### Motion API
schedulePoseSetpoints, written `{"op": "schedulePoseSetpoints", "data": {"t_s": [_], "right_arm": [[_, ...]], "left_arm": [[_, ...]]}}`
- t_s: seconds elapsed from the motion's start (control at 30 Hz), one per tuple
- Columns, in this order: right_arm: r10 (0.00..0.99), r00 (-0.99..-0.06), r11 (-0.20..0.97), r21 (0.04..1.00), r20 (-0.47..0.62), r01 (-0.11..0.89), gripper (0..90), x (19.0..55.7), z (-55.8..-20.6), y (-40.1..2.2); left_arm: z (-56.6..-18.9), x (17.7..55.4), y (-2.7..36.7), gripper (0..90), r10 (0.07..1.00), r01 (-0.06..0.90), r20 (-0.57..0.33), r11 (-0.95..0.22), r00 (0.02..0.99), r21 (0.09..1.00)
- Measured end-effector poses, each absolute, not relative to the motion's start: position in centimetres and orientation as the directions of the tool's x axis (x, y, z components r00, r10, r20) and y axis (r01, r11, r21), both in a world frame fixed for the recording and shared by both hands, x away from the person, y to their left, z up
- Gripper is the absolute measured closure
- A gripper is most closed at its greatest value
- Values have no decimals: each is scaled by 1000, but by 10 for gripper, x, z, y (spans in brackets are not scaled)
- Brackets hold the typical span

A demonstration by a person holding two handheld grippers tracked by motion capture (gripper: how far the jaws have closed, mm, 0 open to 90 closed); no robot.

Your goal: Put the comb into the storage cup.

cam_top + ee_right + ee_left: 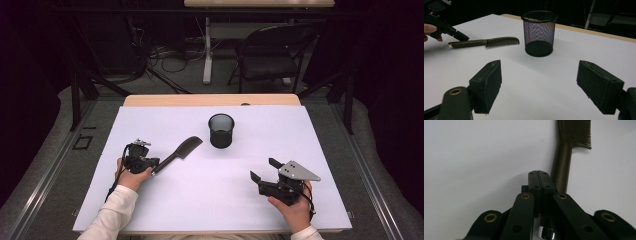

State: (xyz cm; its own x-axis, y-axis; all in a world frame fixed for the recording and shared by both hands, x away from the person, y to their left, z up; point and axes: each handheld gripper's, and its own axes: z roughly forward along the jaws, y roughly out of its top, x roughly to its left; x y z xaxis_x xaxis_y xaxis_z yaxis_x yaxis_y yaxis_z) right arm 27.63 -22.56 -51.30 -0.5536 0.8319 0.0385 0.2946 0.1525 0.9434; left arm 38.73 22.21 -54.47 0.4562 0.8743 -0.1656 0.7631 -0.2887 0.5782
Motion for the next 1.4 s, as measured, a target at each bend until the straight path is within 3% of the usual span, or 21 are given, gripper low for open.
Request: {"op": "schedulePoseSetpoints", "data": {"t_s": [0.7,1.4], "right_arm": [[831,-555,155,943,36,294,201,277,-513,-226],[831,-555,158,943,33,293,201,277,-513,-226]], "left_arm": [[-530,381,230,830,867,733,-176,-267,466,626],[-521,376,231,586,855,709,-175,-272,488,651]]}}
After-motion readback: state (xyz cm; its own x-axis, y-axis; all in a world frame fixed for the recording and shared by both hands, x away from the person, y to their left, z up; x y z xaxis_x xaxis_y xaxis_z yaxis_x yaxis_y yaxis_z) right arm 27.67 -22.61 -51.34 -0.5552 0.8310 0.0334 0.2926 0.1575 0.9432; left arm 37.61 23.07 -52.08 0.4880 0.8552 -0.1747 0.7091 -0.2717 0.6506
